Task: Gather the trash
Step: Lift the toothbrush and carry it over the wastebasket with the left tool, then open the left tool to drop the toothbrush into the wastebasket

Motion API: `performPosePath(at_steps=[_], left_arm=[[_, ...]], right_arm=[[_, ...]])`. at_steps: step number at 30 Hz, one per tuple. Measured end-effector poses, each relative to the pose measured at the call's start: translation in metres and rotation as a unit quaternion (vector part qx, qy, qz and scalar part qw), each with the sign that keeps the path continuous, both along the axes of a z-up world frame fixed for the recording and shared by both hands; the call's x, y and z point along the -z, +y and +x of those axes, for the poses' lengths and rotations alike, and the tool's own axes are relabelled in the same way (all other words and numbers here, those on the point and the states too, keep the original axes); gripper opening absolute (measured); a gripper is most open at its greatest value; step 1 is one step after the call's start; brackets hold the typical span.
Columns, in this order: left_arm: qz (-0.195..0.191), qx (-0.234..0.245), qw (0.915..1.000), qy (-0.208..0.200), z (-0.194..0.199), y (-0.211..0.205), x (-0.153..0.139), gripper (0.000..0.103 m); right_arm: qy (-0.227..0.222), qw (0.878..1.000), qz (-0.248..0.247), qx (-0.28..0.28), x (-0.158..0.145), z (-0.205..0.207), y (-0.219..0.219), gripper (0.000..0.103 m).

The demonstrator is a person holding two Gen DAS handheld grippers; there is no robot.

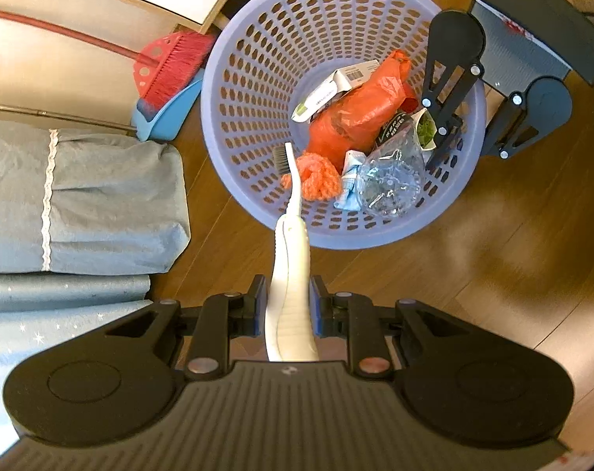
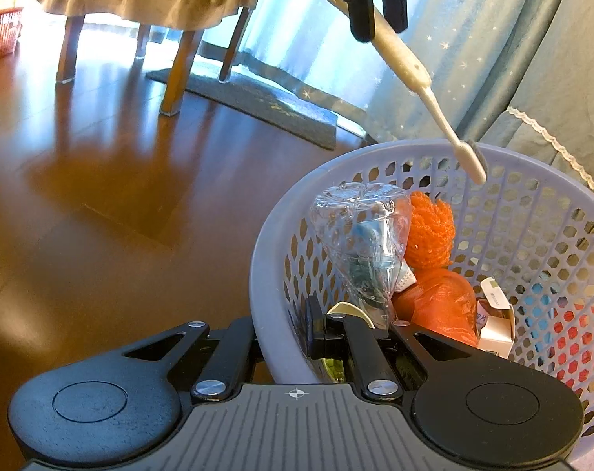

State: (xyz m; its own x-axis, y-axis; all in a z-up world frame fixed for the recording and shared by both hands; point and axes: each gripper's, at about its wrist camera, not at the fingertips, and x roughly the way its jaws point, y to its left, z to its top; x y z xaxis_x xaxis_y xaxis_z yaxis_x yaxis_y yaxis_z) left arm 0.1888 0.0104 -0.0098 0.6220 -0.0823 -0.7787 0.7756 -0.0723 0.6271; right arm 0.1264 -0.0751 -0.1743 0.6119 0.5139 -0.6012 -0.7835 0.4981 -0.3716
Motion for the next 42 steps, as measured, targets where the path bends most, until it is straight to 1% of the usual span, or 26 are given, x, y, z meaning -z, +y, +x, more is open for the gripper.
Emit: performPosePath(at_steps=[3,8,13,18,20,23,29,34,35,37,39,42], left_arm=[[0.012,0.002,0.9999,0.001,0.008,-0.004,0.001,0.018],[0.044,0.010,0.9989,0.008,0.019,-0.009,0.005,0.018],[0.059,0.017,0.9980,0.017,0.028,-0.017,0.012,0.018],[0.082,0.031,0.9958,0.026,0.037,-0.027,0.021,0.018],[0.093,0.035,0.9946,0.030,0.043,-0.031,0.024,0.019],[0.114,0.048,0.9921,0.021,0.048,-0.036,0.031,0.018],[0.138,0.072,0.9875,0.027,0.057,-0.046,0.046,0.019],[0.164,0.098,0.9813,0.018,0.064,-0.057,0.062,0.019],[0.163,0.101,0.9813,0.014,0.065,-0.060,0.063,0.021],[0.145,0.104,0.9840,0.009,0.067,-0.065,0.062,0.025],[0.124,0.100,0.9871,0.003,0.071,-0.068,0.058,0.037],[0.096,0.088,0.9915,0.007,0.076,-0.070,0.050,0.038]], right_arm=[[0.014,1.000,0.010,-0.006,-0.005,0.004,0.003,0.004],[0.039,0.999,0.021,-0.015,-0.017,0.009,0.007,0.004],[0.068,0.997,0.022,-0.026,-0.028,0.014,0.009,0.004],[0.102,0.994,0.029,-0.033,-0.042,0.021,0.007,0.004],[0.112,0.993,0.028,-0.037,-0.046,0.022,0.006,0.004],[0.123,0.991,0.027,-0.043,-0.049,0.022,0.004,0.004],[0.143,0.988,0.032,-0.047,-0.054,0.024,-0.004,0.004],[0.150,0.987,0.033,-0.050,-0.057,0.025,-0.005,0.004],[0.150,0.987,0.033,-0.050,-0.056,0.025,-0.005,0.004],[0.151,0.987,0.031,-0.051,-0.057,0.025,-0.006,0.004],[0.153,0.986,0.032,-0.049,-0.057,0.025,-0.007,0.003],[0.157,0.986,0.036,-0.045,-0.058,0.027,-0.007,0.003]])
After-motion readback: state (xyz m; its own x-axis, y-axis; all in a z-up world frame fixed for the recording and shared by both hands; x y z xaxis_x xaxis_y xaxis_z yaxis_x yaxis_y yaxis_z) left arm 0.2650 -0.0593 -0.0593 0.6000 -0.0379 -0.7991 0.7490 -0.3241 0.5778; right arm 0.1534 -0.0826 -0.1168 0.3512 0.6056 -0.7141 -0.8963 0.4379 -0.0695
